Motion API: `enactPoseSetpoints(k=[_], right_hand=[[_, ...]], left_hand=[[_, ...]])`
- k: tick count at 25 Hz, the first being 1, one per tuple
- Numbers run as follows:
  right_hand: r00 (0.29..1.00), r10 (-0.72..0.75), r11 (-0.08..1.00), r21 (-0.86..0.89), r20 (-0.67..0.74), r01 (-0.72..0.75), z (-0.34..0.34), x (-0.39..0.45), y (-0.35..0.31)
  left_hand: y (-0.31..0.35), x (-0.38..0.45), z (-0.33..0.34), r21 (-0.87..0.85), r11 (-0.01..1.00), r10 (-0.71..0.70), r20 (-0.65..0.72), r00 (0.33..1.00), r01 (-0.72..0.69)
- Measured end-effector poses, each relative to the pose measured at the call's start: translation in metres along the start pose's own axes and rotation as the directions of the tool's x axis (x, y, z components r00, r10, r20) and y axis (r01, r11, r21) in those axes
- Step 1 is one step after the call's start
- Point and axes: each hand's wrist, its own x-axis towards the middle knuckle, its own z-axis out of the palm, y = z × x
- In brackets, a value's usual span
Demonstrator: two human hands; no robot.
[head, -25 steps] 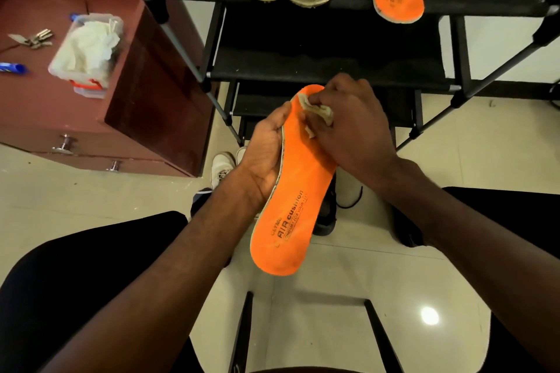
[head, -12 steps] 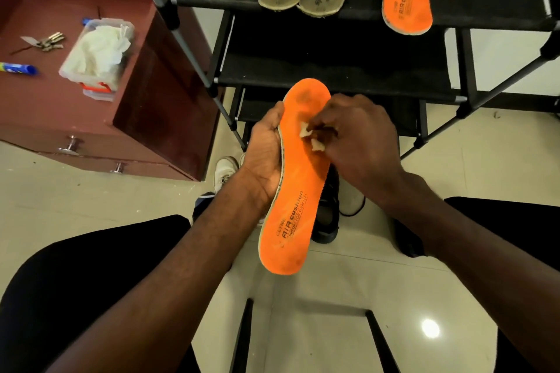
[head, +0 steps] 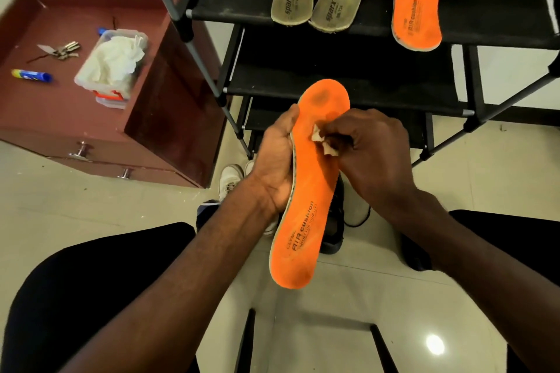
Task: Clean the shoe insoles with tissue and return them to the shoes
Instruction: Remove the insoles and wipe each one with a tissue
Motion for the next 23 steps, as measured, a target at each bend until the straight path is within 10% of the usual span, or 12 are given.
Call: enactPoseSetpoints(k=[4,10,14,19,23], right_hand=[[0.989,0.111,0.992,0.063,-0.101,-0.105,0.004,0.002,-0.015],[0.993,-0.06,0.995,0.09,0.101,0.051,-0.001,-0.003,-0.032],[0.997,0.044,0.998,0.036,-0.063,-0.042,-0.001,0.015,-0.028],[0.978,-0.121,0.982,0.163,0.171,0.093,-0.001,0.003,-0.042],[1.0,0.001,1.0,-0.029,-0.017,-0.001,-0.008,0.023,-0.023]], left_hand=[[0.001,0.0,0.002,0.042,0.998,0.044,-0.052,0.998,-0.042],[0.004,0.001,-0.012,-0.028,1.0,0.002,0.01,1.0,-0.001],[0.001,-0.004,-0.013,-0.077,0.997,-0.011,-0.004,1.0,0.011],[0.01,-0.005,-0.015,-0.104,0.994,0.04,-0.029,0.999,-0.043],[0.001,-0.012,-0.004,-0.041,0.999,-0.01,-0.04,0.999,0.009]])
